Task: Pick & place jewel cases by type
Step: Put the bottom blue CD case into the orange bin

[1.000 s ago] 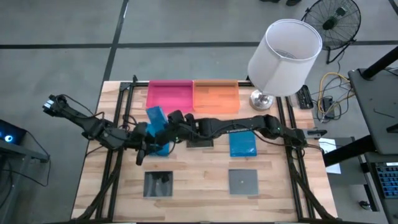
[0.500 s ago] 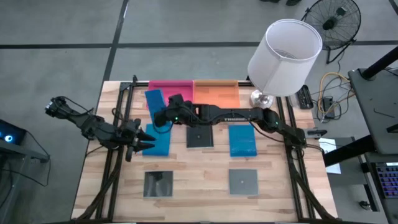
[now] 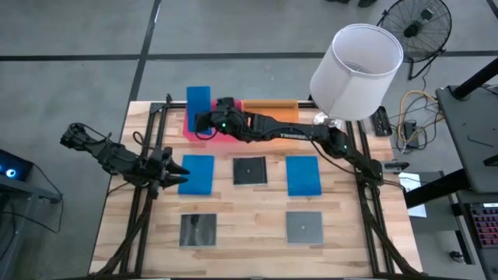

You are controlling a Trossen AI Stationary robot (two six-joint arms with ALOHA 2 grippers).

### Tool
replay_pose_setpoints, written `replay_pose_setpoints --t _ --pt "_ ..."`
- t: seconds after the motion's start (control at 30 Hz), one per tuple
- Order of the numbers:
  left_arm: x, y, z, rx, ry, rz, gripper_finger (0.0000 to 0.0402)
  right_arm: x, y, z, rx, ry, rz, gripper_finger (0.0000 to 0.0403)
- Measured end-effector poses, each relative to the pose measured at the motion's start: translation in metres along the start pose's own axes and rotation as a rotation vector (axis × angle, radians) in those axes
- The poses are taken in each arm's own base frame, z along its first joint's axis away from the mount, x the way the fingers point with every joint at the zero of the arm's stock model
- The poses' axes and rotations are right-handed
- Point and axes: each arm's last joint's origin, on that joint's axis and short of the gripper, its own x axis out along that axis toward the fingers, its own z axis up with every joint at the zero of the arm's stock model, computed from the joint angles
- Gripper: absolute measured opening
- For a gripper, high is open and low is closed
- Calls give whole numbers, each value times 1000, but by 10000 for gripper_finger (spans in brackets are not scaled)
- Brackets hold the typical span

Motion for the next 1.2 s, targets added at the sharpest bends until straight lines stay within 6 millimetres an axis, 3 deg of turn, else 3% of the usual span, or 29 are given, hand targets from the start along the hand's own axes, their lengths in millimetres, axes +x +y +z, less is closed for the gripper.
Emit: replay_pose_setpoints --t 0.3,0.6,0.9,1.2 --pt "0 0 -2 5 28 -15 126 14 -16 1 -10 -22 -49 29" --pt "0 0 -2 -1 39 -29 126 15 -38 -11 -61 -14 -250 29" --pt "0 0 -4 -1 65 -28 126 8 -51 -13 -87 -23 -406 29" --pt "0 0 -4 -2 72 -34 126 -18 -48 -2 41 -126 -490 29"
